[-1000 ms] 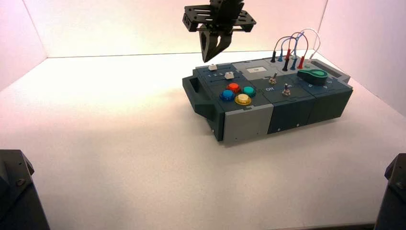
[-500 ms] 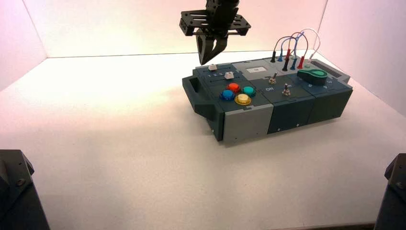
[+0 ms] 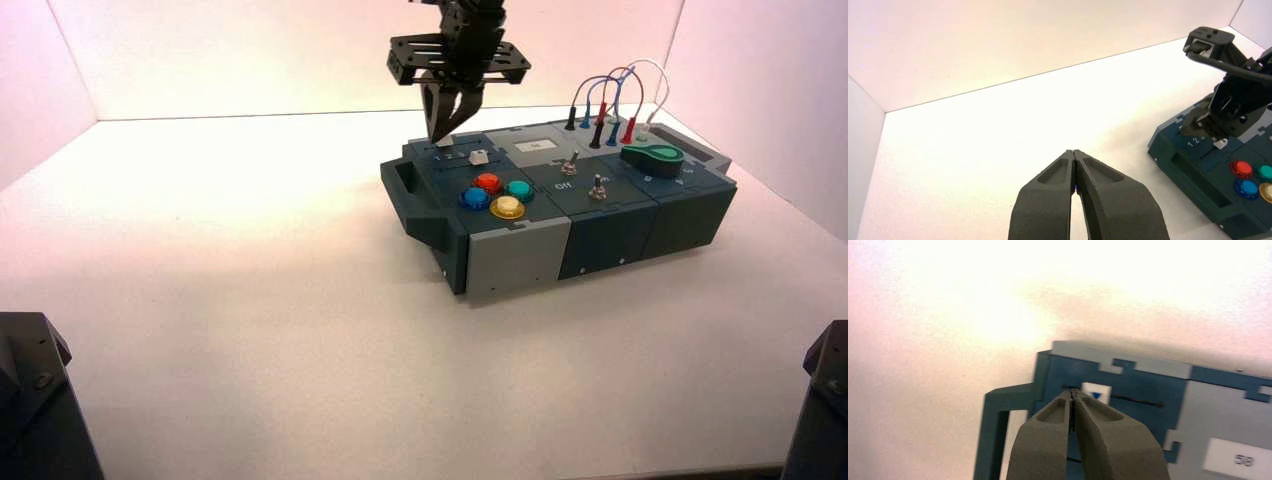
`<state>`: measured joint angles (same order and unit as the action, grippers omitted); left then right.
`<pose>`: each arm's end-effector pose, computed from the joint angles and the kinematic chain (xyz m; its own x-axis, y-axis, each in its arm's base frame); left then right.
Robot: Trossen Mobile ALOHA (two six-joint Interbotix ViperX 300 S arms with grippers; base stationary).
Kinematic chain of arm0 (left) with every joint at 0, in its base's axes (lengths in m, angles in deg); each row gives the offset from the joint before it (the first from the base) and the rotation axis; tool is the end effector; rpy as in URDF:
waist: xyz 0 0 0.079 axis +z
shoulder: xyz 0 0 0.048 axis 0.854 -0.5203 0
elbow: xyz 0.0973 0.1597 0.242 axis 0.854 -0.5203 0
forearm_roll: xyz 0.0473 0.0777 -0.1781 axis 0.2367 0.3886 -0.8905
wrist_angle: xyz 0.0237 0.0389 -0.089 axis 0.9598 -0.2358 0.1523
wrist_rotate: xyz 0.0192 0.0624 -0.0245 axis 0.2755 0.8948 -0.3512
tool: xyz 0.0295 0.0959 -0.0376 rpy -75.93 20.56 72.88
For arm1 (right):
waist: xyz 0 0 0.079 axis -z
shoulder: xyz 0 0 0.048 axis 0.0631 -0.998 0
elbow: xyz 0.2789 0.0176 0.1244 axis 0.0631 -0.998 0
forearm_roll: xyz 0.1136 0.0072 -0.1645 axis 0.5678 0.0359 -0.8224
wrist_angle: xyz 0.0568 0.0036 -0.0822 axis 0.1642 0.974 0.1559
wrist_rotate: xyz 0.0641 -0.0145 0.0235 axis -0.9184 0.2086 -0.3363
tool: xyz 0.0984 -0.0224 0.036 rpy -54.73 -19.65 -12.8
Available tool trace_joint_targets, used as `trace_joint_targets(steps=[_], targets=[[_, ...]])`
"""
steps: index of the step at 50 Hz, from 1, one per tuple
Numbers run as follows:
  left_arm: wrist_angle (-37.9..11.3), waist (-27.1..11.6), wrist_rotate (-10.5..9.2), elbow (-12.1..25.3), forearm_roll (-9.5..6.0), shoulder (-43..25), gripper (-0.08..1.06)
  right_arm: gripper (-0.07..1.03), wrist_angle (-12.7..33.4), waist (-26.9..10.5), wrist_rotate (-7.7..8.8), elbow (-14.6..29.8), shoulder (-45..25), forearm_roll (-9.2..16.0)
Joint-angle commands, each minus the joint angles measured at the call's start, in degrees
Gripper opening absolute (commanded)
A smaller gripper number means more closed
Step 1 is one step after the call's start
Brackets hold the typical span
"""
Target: Move the top slider to position 5.
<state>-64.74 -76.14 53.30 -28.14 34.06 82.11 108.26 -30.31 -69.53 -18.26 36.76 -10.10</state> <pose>0.2294 -0.0554 0.2117 0.8530 -0.1736 -0.4922 0.2264 0.9728 0.0493 0.3712 0.2612 0.0495 0.2712 0.2471 -0.9303 -0.4276 0.8968 0.1135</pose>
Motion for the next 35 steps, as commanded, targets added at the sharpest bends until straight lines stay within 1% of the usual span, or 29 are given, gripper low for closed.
trace_joint_targets(steps=[1,24,35], targets=[[0.70,0.00,0.09,0.70,0.18,-0.18,-0.03,-0.02,-0.18,0.44,-0.09,1.67,1.14,-0.18],[0.70,0.00,0.09,0.70,0.26,-0.18,-0.03,-0.02,-0.18,0.53,-0.09,2.46,-0.44,-0.35],[0.79,0.00,0.09,0.70,0.18,-0.18,-0.03,-0.02,-0.26,1.14,-0.09,2.55,-1.23,-0.35]])
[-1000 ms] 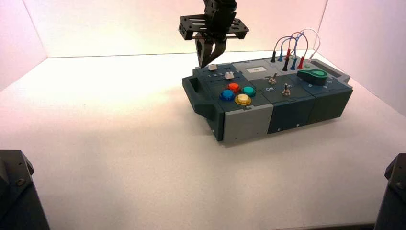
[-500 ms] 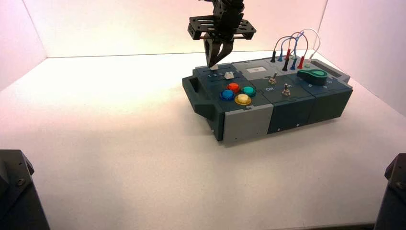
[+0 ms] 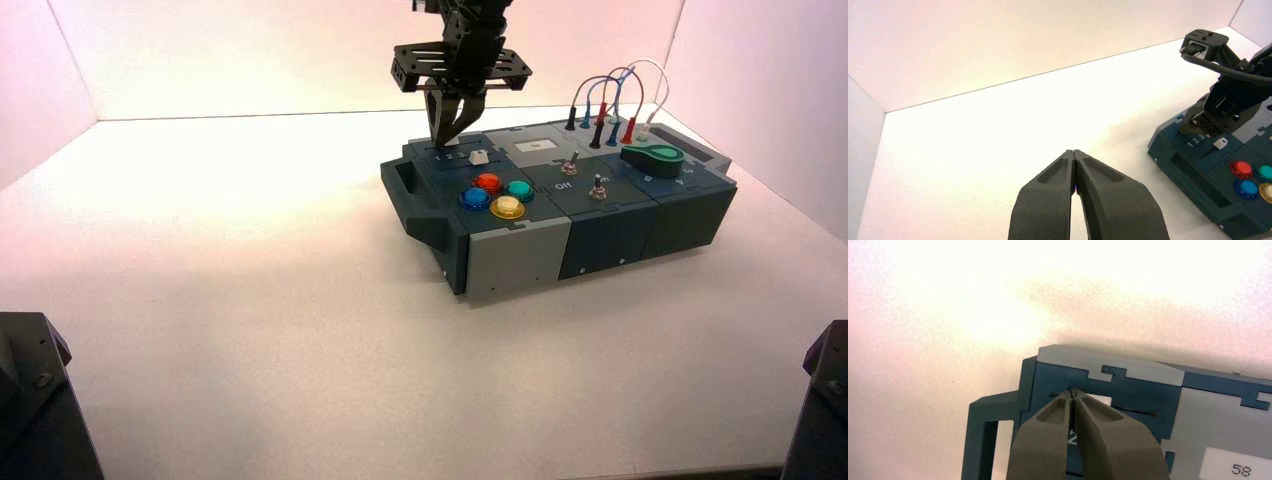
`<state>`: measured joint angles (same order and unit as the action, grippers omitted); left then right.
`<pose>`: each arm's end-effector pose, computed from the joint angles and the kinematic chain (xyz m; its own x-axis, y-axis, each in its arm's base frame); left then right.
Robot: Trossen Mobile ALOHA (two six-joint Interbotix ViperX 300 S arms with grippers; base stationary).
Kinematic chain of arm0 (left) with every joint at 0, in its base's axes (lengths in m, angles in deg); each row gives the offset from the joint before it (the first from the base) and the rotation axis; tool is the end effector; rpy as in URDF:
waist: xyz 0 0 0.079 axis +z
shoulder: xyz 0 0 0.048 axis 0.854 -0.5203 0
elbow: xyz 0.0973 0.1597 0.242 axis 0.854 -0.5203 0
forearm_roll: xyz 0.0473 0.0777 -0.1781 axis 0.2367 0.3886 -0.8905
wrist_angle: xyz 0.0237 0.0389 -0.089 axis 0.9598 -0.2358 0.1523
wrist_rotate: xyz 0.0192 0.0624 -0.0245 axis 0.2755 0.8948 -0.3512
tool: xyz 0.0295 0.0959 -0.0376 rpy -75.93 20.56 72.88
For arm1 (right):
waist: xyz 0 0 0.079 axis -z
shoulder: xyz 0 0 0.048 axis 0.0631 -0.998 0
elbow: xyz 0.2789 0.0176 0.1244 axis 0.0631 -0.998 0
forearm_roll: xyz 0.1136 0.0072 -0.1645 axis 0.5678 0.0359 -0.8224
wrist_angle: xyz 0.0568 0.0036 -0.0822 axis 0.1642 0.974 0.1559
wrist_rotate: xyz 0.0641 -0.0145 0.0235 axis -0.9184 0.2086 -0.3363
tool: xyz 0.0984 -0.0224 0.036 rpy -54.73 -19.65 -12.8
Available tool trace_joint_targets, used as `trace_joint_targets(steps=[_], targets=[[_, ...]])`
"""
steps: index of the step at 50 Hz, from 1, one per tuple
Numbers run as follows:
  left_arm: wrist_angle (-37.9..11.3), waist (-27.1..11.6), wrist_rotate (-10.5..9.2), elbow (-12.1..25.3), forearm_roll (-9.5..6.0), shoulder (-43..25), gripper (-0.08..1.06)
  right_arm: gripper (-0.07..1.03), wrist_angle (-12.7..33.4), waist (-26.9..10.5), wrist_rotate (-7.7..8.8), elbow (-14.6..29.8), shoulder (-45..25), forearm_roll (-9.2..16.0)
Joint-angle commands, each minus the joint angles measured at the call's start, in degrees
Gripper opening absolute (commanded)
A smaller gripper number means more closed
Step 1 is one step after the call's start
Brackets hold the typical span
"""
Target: Move the top slider to position 5.
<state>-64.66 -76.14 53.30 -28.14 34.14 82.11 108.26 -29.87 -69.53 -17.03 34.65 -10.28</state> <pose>0.2295 -0.0555 0.2119 0.8538 -0.1736 -0.4909 0.2269 0.9726 0.0505 0.3770 0.2605 0.0392 0.2620 0.2356 -0.9359 -0.4212 0.9004 0.1088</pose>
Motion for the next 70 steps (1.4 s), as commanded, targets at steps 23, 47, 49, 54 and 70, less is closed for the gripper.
trace_joint_targets(steps=[23,47,49,54,70], targets=[[0.62,0.00,0.09,0.70,0.09,-0.18,-0.03,-0.02,-0.18,2.90,-0.09,0.97,1.32,-0.26],[0.70,0.00,0.09,0.70,0.09,-0.18,-0.03,-0.02,-0.18,5.54,0.00,0.53,1.32,-0.88],[0.70,0.00,0.09,0.70,0.09,-0.18,-0.03,-0.02,-0.18,5.89,0.00,0.44,1.23,-0.88],[0.79,0.00,0.09,0.70,0.09,-0.18,-0.03,-0.02,-0.18,6.15,0.09,0.26,1.14,-0.88],[0.88,0.00,0.09,0.70,0.09,-0.18,-0.03,-0.02,2.29,6.15,0.09,0.26,1.85,-0.88]])
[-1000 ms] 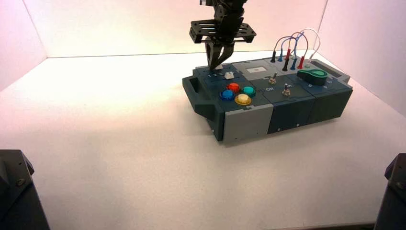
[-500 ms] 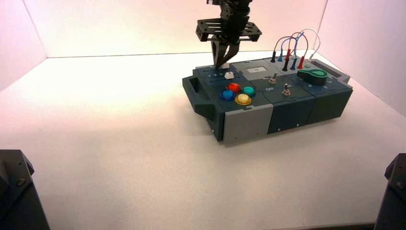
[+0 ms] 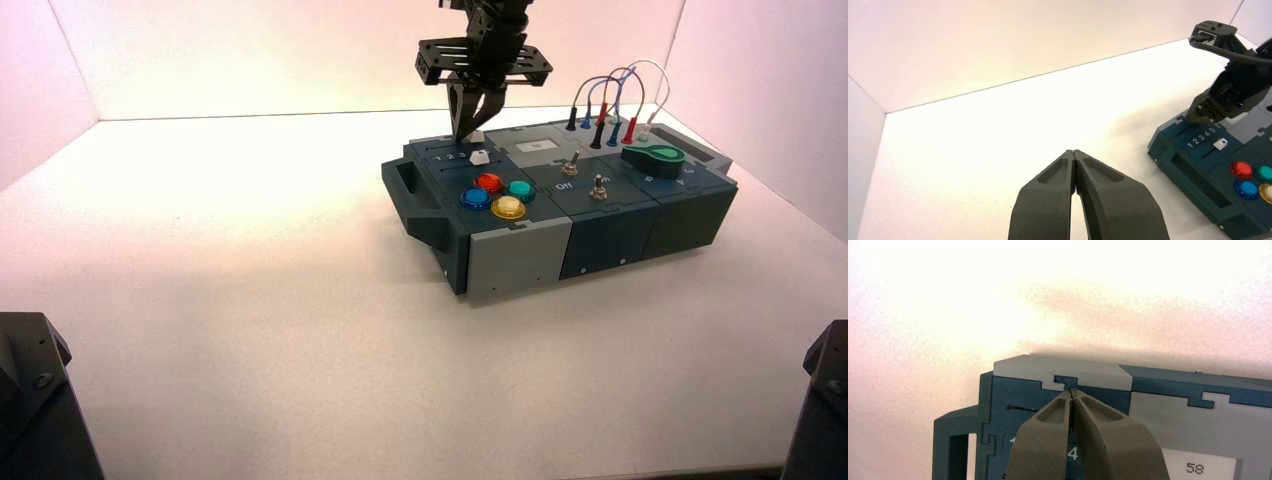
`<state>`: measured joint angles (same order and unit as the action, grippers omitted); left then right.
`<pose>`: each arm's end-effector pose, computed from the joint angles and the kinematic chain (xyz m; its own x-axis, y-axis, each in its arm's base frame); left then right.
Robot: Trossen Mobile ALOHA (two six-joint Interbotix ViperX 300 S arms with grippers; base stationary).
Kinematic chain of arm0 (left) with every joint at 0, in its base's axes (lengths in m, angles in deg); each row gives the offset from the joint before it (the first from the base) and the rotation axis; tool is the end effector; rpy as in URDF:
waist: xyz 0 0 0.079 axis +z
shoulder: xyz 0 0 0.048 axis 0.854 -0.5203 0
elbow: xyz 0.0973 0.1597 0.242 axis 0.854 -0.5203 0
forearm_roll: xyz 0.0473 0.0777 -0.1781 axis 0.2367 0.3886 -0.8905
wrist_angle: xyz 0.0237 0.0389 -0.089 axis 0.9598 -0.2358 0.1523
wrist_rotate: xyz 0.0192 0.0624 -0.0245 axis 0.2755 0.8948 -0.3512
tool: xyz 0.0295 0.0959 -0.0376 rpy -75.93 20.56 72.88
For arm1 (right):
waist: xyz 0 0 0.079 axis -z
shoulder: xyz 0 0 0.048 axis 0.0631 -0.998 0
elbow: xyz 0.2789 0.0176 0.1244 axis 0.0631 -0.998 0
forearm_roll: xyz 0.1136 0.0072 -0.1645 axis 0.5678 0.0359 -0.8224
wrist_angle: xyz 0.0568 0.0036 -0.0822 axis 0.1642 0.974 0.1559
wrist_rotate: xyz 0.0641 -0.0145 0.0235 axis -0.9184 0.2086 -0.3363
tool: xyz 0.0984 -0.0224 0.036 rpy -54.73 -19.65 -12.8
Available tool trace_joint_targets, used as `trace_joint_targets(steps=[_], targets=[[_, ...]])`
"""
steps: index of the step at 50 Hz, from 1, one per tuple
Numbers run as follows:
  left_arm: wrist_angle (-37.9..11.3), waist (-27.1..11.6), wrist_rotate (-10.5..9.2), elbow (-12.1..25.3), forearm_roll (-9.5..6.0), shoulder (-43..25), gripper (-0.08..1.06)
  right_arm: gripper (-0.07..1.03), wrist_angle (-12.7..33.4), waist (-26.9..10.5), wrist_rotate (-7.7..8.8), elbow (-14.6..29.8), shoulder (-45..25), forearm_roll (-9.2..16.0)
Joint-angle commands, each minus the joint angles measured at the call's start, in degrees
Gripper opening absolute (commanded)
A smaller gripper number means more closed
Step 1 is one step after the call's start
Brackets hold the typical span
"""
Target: Move the top slider to position 5.
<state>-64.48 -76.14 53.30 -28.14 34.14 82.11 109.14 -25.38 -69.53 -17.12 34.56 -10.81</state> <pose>0.2297 -0.0557 0.2124 0.8550 -0.1748 -0.4882 0.2275 0.9725 0.0502 0.3937 0.2281 0.0370 0.2660 0.2026 -0.9425 -0.3543 0.9298 0.0998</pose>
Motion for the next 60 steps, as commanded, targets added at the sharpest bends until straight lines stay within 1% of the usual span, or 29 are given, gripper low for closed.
trace_joint_targets(steps=[1,12,21,29,32,38,60], targets=[[0.62,0.00,0.00,0.70,0.09,-0.18,-0.03,-0.02,1.49,1.67,0.09,0.35,2.02,-0.26],[0.70,0.00,0.09,0.70,0.09,1.49,-0.03,-0.02,3.43,1.67,0.00,-0.44,4.39,-0.35],[0.44,0.00,0.09,0.53,0.09,2.55,-0.03,-0.02,3.87,1.67,0.00,-1.41,5.98,-0.70],[0.35,0.00,0.00,0.53,0.09,2.46,-0.03,-0.02,5.36,1.67,0.00,-1.32,6.86,-1.58],[0.18,0.00,0.09,0.53,0.09,2.46,-0.03,-0.02,5.89,1.67,0.00,-1.41,6.86,-2.64],[0.00,0.00,0.09,0.62,0.26,2.46,-0.03,-0.02,6.24,1.76,0.00,-1.49,6.68,-3.87],[-0.70,0.00,0.18,0.88,0.44,0.53,-0.03,-0.02,6.24,1.76,0.09,-1.23,6.06,-4.04]])
